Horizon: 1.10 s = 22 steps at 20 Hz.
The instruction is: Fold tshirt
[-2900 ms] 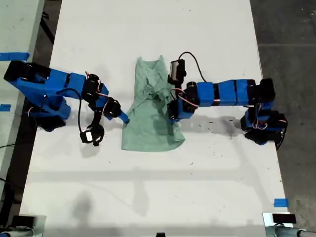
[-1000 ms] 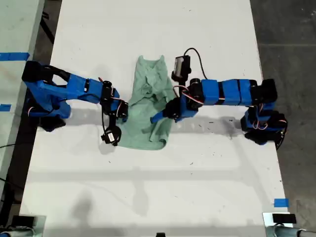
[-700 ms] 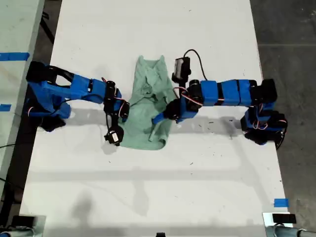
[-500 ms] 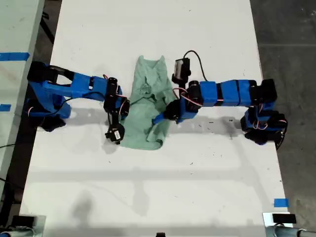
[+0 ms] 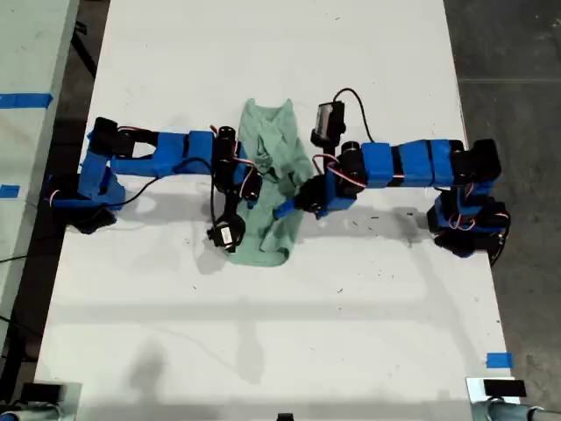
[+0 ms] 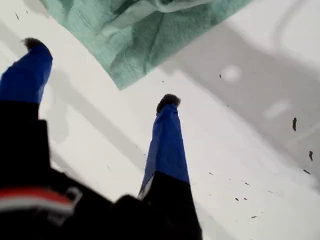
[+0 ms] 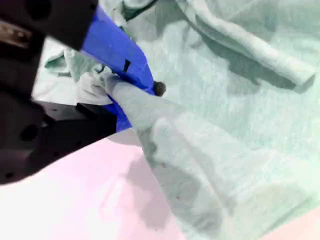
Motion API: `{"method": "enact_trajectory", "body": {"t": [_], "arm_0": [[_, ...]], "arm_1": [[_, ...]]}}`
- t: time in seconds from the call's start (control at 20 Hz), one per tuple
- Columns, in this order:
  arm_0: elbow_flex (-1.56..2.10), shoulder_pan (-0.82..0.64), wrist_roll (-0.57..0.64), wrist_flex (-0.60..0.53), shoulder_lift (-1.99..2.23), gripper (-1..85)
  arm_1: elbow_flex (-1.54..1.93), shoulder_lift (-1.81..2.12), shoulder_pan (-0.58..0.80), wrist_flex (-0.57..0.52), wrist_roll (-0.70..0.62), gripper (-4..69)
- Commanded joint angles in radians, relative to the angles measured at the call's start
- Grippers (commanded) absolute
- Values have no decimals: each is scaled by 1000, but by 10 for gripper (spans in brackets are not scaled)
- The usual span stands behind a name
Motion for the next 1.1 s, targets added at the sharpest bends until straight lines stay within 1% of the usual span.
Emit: {"method": "enact_trajectory", "body": {"t": [0.0,0.05,0.1,0.15,0.2,0.25,0.3,0.4,0.55,0.65,0.85,1.05], "arm_0": [[-100,-6,31,-46,-28,0],[-100,-17,54,-80,-57,3],[-110,-31,87,-120,-101,43],[-132,-43,94,-149,-147,109],[-132,-52,103,-199,-189,216],[-140,-60,109,-241,-229,299],[-166,-63,135,-262,-267,308],[-170,-71,132,-265,-299,316],[-166,-64,94,-190,-273,313],[-160,-58,72,-118,-219,307],[-144,-44,64,51,-41,237],[-132,-26,66,189,178,223]], "arm_1": [[12,109,-14,-25,17,372],[29,124,-15,-26,21,372],[43,137,-15,-31,25,372],[60,152,-15,-37,28,371],[74,164,-15,-40,31,370],[87,175,-17,-43,35,370],[101,186,-18,-48,38,369],[126,201,-20,-58,43,369],[143,209,-20,-75,41,369],[150,209,-18,-84,37,369],[167,213,-18,-94,37,369],[176,218,-17,-98,34,369]]}}
